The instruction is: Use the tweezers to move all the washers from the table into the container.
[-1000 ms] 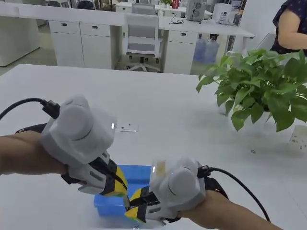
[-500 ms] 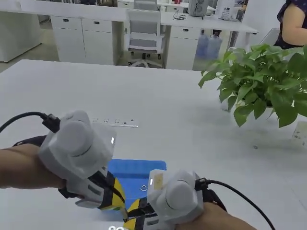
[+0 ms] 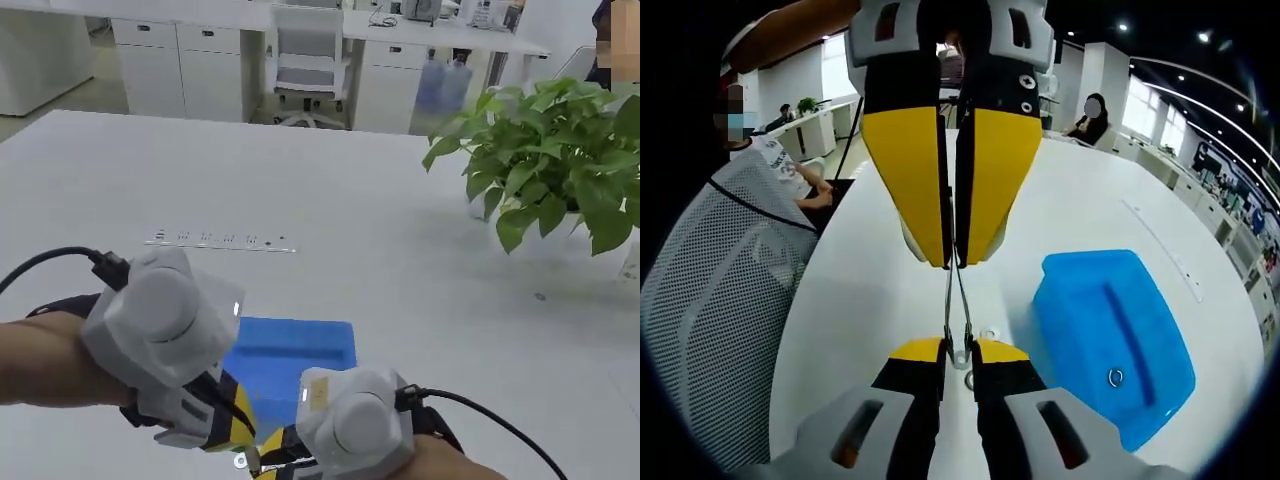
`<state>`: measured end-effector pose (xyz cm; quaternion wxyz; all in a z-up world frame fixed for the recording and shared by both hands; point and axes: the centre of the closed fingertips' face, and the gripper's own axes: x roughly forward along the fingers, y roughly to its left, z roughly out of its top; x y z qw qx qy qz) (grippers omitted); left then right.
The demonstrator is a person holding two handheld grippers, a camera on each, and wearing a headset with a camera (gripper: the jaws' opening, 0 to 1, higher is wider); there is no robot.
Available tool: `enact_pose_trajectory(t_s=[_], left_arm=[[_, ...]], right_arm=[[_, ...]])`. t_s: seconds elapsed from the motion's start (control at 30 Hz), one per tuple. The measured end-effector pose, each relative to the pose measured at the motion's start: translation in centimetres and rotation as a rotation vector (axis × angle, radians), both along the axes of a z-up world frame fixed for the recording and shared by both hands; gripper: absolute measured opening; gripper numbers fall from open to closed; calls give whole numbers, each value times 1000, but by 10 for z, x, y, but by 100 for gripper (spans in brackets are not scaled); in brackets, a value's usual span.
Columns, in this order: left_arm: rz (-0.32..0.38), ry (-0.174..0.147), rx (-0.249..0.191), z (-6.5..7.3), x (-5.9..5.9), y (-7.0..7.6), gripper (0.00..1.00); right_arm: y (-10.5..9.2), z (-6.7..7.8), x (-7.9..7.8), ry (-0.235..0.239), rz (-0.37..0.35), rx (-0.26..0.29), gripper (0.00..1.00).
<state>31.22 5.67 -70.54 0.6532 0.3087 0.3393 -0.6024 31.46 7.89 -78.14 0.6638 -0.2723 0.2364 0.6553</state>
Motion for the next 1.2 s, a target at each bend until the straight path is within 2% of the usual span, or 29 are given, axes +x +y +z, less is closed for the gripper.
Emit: enact_pose_trajectory(t_s=[0.47, 0.63, 0.87, 1.07, 1.2], left_arm=[[0, 16, 15, -12, -2, 2, 6], [-2, 14, 3, -11, -1, 0, 6], [5, 7, 8, -11, 2, 2, 6], [25, 15, 11, -13, 4, 4, 6], [27, 19, 10, -14, 3, 4, 6]], right_arm=[[3, -12, -3, 20, -2, -8, 13], [3, -13, -2, 27, -9, -3, 13], [3, -12, -1, 21, -12, -2, 14], [6, -6, 0, 29, -24, 21, 13], [6, -7, 0, 26, -19, 15, 11]])
